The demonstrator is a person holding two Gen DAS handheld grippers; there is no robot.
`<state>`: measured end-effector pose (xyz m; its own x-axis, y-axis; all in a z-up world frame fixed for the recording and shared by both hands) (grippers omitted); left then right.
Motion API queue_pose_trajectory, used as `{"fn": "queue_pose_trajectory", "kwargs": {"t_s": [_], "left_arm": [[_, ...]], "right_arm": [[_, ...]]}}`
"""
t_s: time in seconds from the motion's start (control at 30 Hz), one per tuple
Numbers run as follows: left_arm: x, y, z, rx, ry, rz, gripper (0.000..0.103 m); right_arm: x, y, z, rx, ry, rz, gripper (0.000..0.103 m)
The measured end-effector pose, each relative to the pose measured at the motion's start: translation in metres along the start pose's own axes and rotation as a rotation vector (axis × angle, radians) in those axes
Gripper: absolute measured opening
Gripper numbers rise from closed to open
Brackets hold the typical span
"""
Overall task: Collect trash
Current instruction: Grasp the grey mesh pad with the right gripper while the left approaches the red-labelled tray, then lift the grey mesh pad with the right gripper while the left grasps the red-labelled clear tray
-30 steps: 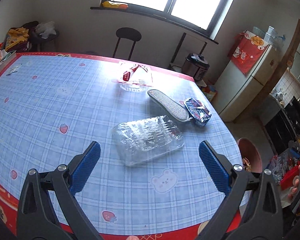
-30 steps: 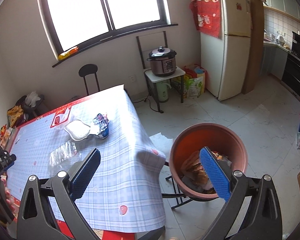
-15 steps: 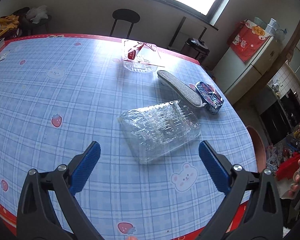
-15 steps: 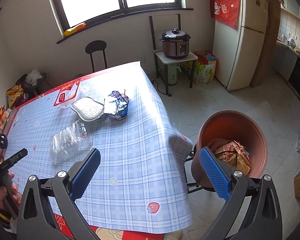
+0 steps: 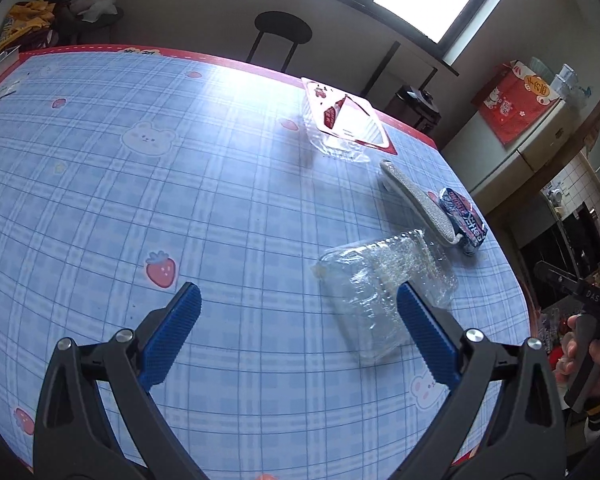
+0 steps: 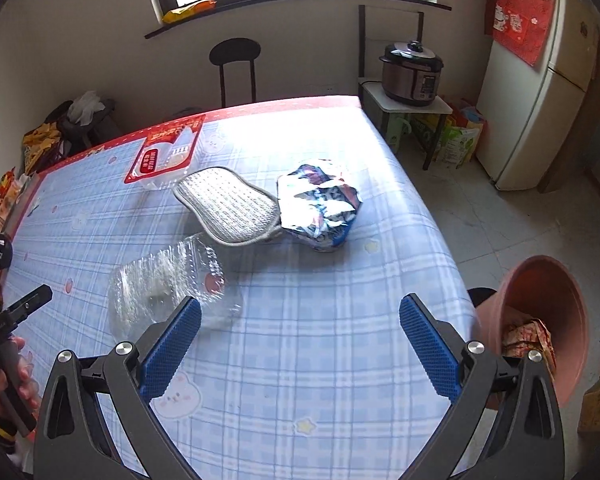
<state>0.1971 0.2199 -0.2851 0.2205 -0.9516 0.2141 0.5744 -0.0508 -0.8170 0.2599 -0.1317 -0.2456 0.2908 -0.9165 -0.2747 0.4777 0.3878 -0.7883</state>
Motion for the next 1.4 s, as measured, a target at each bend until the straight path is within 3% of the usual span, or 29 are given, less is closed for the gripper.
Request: {"fn": "queue_pose_trajectory", "kwargs": {"t_s": [0.17,0.37,0.5,0.57,0.67,0.73,0.83,0.97,1.23,1.4], "left_arm": [[-0.040,0.004,0.009,-0.003,-0.078,0.036,0.096],[-0.070,0.006,0.019,-0.001,-0.148,0.046,0.092],[-0.078,0.009,0.025,-0.005,-0.180,0.036,0.088],[-0.081,0.012,0.029,-0.010,-0.190,0.025,0.086],[-0.078,0.020,0.035,-0.028,-0.205,0.003,0.081],[-0.073,0.026,0.040,-0.037,-0.213,-0.008,0.078],[-0.060,0.033,0.051,-0.040,-0.208,-0.032,0.073],[-0.030,0.041,0.065,-0.035,-0.147,-0.056,0.068],[0.037,0.057,0.099,-0.001,-0.010,-0.081,0.058],[0.053,0.086,0.132,-0.012,-0.092,-0.117,0.048]], "right_arm": [[-0.046,0.081,0.042,-0.054,-0.113,0.074,0.097],[-0.073,0.164,0.067,-0.188,-0.253,-0.023,0.089],[-0.069,0.182,0.073,-0.196,-0.250,-0.077,0.082],[-0.066,0.179,0.075,-0.184,-0.239,-0.089,0.073],[-0.065,0.167,0.075,-0.168,-0.242,-0.037,0.056],[-0.073,0.157,0.074,-0.160,-0.291,-0.021,0.039],[-0.082,0.139,0.071,-0.145,-0.351,0.010,0.030],[-0.082,0.106,0.070,-0.079,-0.343,0.048,0.022],[-0.044,0.039,0.069,0.089,-0.146,0.113,0.017],[-0.011,0.003,0.056,0.161,-0.009,0.124,0.016]]}}
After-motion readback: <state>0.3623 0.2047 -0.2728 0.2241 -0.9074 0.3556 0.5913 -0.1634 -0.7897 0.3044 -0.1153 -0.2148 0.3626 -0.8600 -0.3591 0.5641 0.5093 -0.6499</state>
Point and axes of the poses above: each gripper's, at about its wrist camera, not at the fingertips, and y roughly the way its jaws point, x to its right, z to its top, the point moved 2 cm from there along y, roughly the way its jaws point, and after that the axes turned 11 degrees about z, right-handed, at the moved point
